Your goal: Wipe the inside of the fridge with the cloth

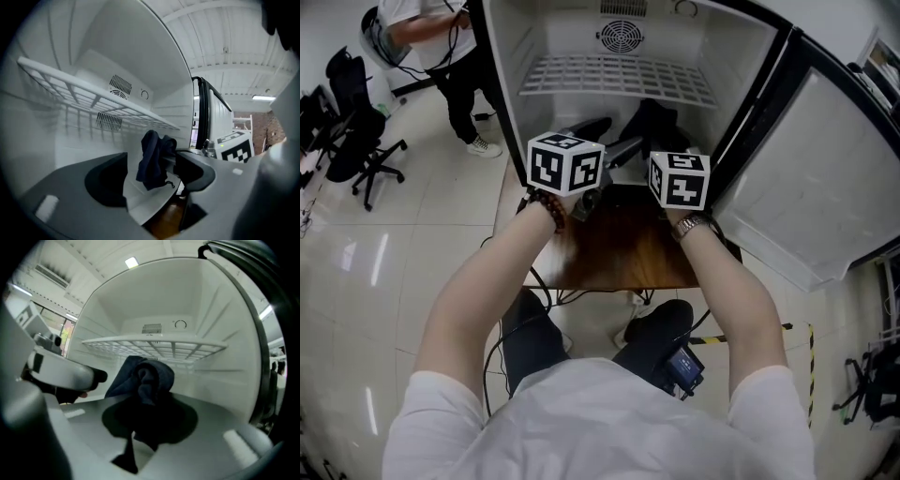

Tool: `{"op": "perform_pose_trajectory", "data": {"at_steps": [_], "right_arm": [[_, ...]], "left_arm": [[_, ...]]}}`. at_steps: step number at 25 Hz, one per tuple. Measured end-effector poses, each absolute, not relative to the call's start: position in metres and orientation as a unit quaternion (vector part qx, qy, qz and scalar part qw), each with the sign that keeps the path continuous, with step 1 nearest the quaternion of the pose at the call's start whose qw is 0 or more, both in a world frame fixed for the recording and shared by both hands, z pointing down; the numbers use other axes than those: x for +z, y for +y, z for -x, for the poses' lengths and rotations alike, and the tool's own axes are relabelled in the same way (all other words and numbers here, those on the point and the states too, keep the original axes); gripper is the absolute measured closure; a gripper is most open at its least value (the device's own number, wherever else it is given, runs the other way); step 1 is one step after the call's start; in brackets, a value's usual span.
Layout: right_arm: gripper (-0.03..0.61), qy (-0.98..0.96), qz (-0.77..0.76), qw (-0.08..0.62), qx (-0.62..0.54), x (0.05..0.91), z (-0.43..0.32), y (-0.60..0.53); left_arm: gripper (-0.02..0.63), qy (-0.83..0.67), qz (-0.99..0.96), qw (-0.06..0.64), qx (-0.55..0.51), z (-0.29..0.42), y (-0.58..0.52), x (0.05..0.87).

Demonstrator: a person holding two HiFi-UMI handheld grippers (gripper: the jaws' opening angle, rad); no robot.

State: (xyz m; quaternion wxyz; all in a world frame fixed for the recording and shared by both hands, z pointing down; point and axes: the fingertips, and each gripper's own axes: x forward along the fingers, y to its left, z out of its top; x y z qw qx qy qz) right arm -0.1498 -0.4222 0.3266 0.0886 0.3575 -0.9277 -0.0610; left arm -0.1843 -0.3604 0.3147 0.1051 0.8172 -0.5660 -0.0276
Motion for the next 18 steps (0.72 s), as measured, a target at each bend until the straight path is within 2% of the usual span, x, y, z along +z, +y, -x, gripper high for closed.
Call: {"op": "perform_pose_trajectory", "data": {"at_steps": [5, 12, 18], "right_arm": [[0.503, -0.946, -0.308, 0.073, -0.067, 0.325, 0.145, -0.397], [0.503, -0.963, -0.244, 0.055, -0.104, 0.314, 0.147, -0.370], [0.501, -0.960, -0.238, 0.058, -0.135, 0.313, 0.143, -0.365]], "left_arm": [[0.287, -0.509, -0.849, 0.130, -0.066, 0.173, -0.367, 0.308], [0.283, -0.448, -0.881, 0.142, -0.058, 0.148, -0.366, 0.305], [0.373, -0.425, -0.890, 0.155, -0.063, 0.138, -0.366, 0.301]]}}
